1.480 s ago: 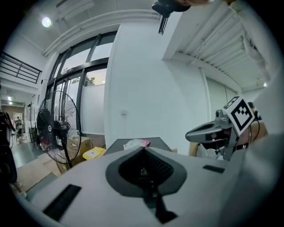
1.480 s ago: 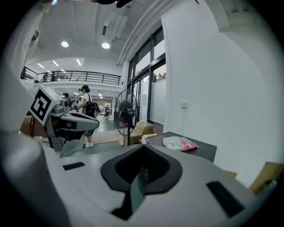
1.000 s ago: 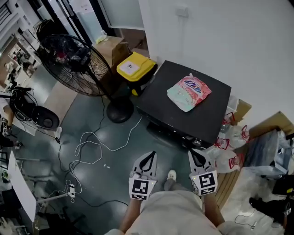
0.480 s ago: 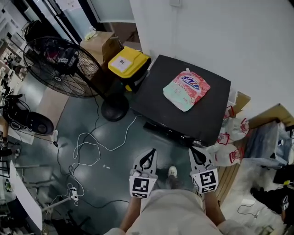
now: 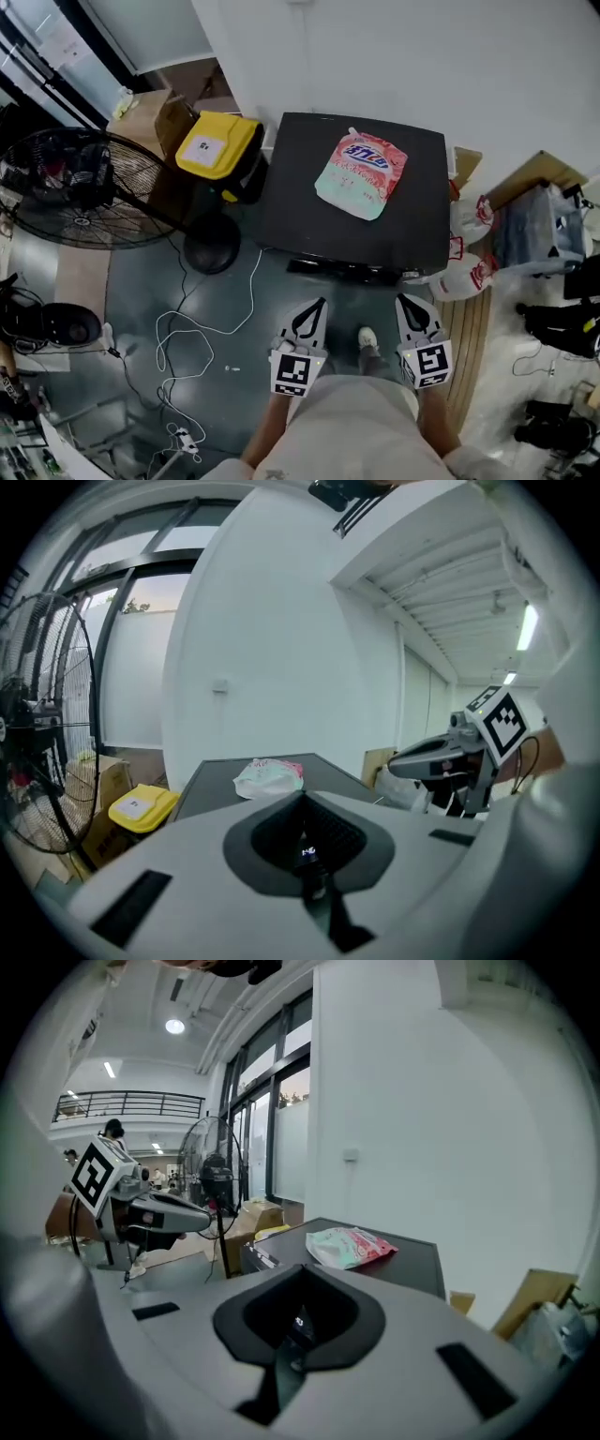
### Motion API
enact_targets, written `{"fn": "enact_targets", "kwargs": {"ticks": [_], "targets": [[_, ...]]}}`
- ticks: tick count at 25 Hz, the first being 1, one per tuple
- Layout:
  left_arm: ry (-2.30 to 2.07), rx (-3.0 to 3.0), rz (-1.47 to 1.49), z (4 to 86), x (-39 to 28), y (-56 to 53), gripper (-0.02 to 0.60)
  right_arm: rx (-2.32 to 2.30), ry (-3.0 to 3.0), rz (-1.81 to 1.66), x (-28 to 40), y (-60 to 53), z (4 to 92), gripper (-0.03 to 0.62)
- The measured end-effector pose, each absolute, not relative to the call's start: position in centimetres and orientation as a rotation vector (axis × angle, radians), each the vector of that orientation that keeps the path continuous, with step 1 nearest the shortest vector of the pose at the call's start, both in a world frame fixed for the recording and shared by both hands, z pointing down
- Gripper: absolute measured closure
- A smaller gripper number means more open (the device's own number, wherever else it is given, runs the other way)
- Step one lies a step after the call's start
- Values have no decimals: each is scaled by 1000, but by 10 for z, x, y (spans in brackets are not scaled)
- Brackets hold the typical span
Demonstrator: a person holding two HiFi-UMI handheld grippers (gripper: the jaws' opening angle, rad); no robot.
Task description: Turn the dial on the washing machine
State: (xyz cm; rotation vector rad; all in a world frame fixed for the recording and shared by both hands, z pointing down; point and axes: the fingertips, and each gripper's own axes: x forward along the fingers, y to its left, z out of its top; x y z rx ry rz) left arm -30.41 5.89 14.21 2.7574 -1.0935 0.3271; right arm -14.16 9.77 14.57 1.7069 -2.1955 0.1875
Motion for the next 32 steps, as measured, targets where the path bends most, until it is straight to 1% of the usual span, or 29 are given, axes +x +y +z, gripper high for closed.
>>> {"fn": "enact_targets", "kwargs": {"ticks": [6, 12, 16, 27, 32], "targets": [[-894, 2812, 352, 155, -311, 32, 569, 1901, -2011, 225, -140, 99, 161, 585], [-736, 2833, 379, 184, -293, 20, 569, 2042, -1847, 264, -121, 100, 180, 553], [-681, 2841, 396, 199, -276, 24, 569, 2079, -1789, 301, -108, 107, 197, 551], [-705, 2848, 425, 232, -237, 36, 569, 2075, -1794, 296, -79, 110, 235, 554], [-802, 2865, 355, 239, -226, 30, 569, 2043, -1848, 269, -72, 110, 253, 554]]}}
